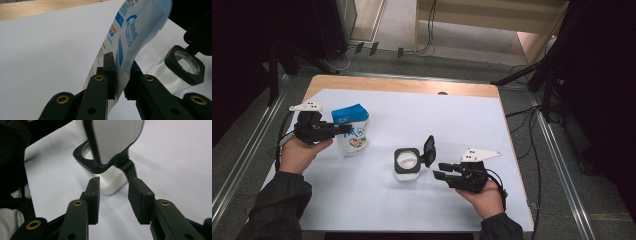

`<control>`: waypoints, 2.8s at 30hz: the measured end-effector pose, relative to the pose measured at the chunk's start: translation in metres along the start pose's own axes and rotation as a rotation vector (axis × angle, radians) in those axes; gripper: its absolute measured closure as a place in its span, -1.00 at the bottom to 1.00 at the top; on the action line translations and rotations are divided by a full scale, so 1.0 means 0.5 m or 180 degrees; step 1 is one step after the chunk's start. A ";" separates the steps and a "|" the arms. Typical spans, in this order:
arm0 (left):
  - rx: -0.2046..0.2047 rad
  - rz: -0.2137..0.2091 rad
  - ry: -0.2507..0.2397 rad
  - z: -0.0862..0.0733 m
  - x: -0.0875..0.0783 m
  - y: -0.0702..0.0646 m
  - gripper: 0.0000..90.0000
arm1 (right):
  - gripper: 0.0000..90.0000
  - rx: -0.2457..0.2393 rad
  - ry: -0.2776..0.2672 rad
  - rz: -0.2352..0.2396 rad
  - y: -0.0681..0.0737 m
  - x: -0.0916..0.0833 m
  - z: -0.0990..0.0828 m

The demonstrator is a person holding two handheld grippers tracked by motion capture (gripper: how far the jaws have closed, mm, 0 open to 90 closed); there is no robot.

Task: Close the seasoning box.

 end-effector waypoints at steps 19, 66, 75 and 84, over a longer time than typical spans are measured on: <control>0.0117 0.0077 0.0005 -0.028 -0.006 -0.008 0.20 | 1.00 0.0289 -0.0071 -0.0167 -0.025 0.028 0.033; 0.0112 0.0200 0.0148 -0.130 -0.030 -0.035 -0.19 | 1.00 0.0233 -0.0320 0.0011 -0.006 0.078 0.100; 0.0115 0.0214 0.0160 -0.131 -0.029 -0.033 -0.19 | 1.00 0.0094 -0.0213 0.0045 0.011 0.103 0.099; 0.0115 0.0175 0.0176 -0.132 -0.025 -0.036 -0.19 | 0.71 0.0013 -0.0201 0.0063 0.012 0.106 0.099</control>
Point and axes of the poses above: each handheld gripper's, and its own axes: x roughly forward along the jaws, z roughly out of its top, y roughly to its left, the point moved 3 cm from there along x, roughly forward along the jaws, and after that the axes turned 8 degrees about x, right-handed, at the moved point
